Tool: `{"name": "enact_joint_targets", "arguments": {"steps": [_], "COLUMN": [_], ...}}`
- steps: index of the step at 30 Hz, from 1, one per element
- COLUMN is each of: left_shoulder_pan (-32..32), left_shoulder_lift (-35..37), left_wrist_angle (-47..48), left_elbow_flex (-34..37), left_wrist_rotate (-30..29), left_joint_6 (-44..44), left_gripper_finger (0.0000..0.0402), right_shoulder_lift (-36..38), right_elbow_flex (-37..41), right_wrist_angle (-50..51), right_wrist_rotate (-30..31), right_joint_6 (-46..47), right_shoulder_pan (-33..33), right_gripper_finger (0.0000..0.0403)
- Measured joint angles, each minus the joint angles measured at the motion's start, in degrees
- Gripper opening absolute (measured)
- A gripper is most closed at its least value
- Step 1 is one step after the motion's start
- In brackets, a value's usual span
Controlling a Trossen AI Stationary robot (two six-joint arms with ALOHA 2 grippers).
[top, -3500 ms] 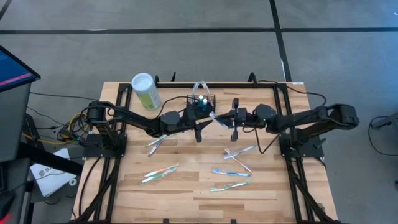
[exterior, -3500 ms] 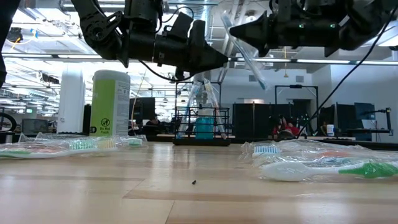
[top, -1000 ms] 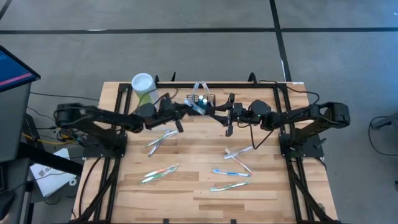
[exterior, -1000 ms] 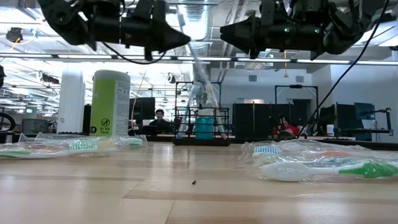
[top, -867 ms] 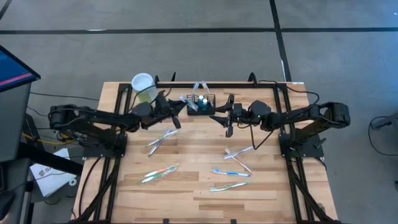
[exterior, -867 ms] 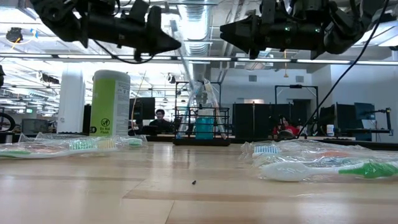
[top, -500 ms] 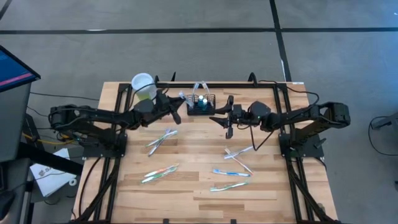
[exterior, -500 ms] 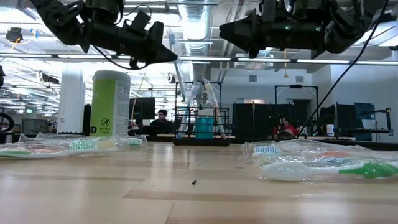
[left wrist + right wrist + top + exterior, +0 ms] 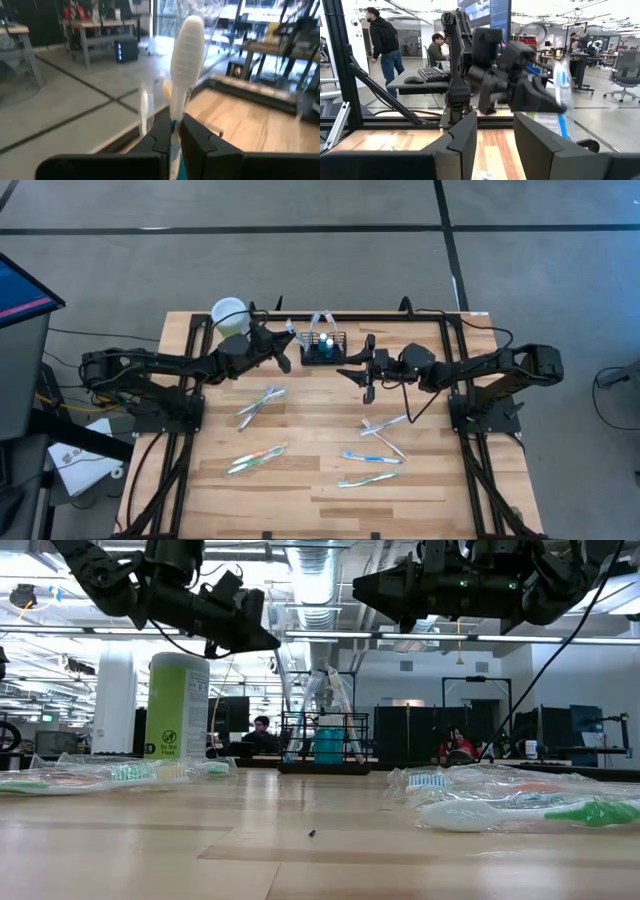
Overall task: Pick & Place toothbrushing station
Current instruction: Put the blue toothbrush into the black wire organizer
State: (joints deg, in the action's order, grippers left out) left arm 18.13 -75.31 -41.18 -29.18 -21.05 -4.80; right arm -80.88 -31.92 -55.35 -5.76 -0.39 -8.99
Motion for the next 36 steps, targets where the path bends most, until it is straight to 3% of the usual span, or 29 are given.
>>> {"name": "enact_joint_targets", "arguments": {"steps": [13, 26, 36], "left_shoulder_pan": [0.0, 1.3, 1.9], "left_shoulder_lift": [-11.0, -15.6, -15.6], "left_wrist_angle": [-0.1, 0.0, 0.0], "left_elbow_flex": [-3.9, -4.5, -4.5], "left_wrist_rotate": [0.6, 2.6, 4.4], "left_joint_6": [-0.6, -1.9, -1.9], "left_gripper_finger": [0.0011, 0.0017, 0.0073], "right_shoulder_lift": [0.0, 0.0, 0.0], "right_elbow_flex": [0.0, 0.0, 0.0], "right_wrist_angle": [-0.4, 0.3, 0.5], "right_wrist_rotate": [0.0, 0.0, 0.0], "right_joint_6": [-0.2, -0.2, -0.2], "right_shoulder_pan": [0.0, 0.0, 0.0], "right_gripper_finger": [0.0119, 0.0119, 0.0119]}}
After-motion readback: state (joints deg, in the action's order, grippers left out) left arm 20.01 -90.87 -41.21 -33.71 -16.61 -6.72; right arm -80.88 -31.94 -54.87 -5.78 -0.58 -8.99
